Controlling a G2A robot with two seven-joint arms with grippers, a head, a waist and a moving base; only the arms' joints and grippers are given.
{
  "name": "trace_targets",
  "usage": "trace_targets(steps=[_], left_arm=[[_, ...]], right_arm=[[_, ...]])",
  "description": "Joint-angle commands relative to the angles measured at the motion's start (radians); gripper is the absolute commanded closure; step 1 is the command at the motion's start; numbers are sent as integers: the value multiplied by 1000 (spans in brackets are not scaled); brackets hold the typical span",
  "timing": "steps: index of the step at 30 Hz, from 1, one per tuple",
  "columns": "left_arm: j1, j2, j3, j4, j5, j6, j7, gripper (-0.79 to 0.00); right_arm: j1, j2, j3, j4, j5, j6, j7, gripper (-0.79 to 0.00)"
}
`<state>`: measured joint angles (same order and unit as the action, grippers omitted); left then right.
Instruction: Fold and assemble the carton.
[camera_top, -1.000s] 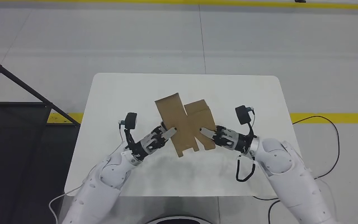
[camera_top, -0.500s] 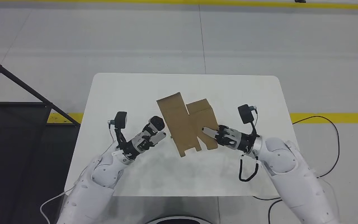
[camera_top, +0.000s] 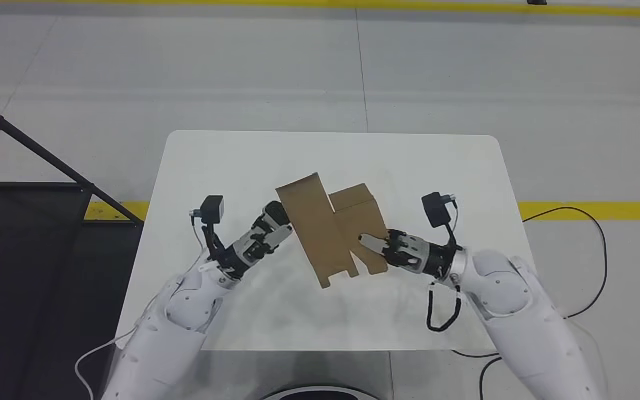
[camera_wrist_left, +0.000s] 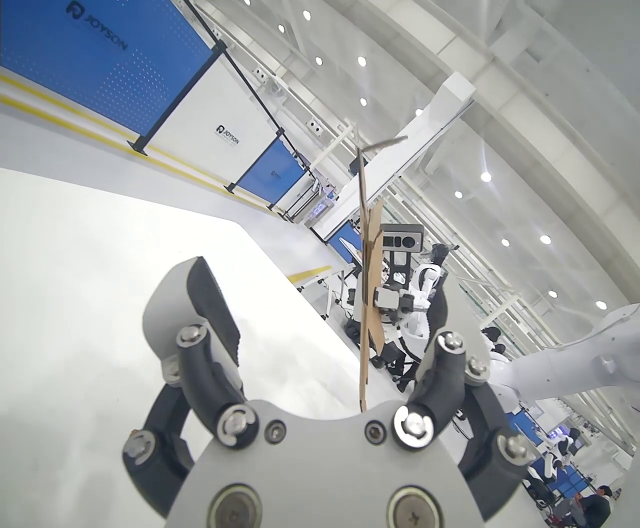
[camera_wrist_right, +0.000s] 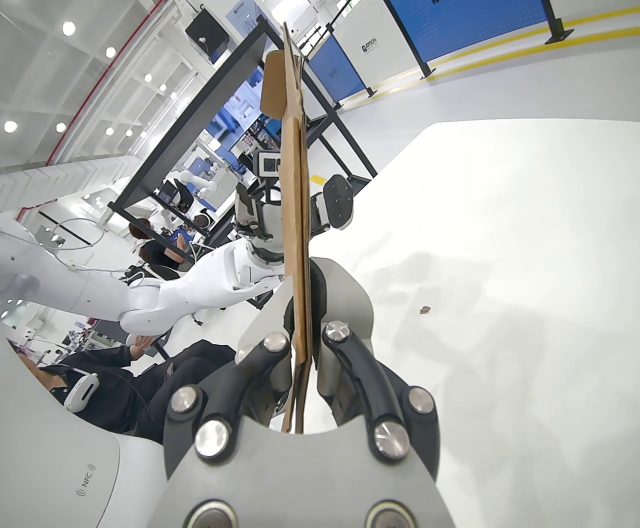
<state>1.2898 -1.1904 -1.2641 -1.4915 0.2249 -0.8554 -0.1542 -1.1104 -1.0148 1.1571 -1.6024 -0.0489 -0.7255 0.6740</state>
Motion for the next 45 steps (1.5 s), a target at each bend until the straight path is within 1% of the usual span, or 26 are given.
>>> trace_targets(steps=[1,5,10,19,23,25,29,35,36,38,39,42,45], left_arm=[[-17,-2,10,19,-13,-22,-6,-785],[-45,-6,22,48,-25,-56,-5,-785],[-62,-14,39,75,-35,-90,30,-785],[-62,-14,39,75,-35,-90,30,-785],[-53,-16,35,53,-39,-64,45,-785],[-52,-18,32,51,-47,-61,57,-785],[-57,-20,34,56,-59,-77,62,-785],[-68,-23,47,78,-69,-117,41,-785],[-71,-23,48,83,-70,-119,36,-782],[-76,-23,52,89,-74,-127,22,-748],[-78,-23,54,92,-79,-133,13,-714],[-85,-21,57,102,-91,-148,-17,-668],[-89,-19,60,106,-111,-157,-41,-699]], right_arm=[[-9,2,6,-7,14,-7,10,0],[-18,6,17,-10,31,-17,24,0],[-28,9,26,-12,49,-27,30,0],[-29,9,27,-12,50,-27,31,0],[-29,9,27,-12,50,-27,31,0],[-38,8,25,-26,37,-10,15,0],[-49,10,29,-37,28,-2,11,0],[-49,12,30,-45,21,7,35,0],[-48,12,30,-46,20,6,40,0],[-48,13,30,-47,18,0,49,0],[-48,14,30,-47,18,-3,53,0],[-50,16,36,-45,20,-13,64,0],[-53,20,42,-43,25,-22,79,0]])
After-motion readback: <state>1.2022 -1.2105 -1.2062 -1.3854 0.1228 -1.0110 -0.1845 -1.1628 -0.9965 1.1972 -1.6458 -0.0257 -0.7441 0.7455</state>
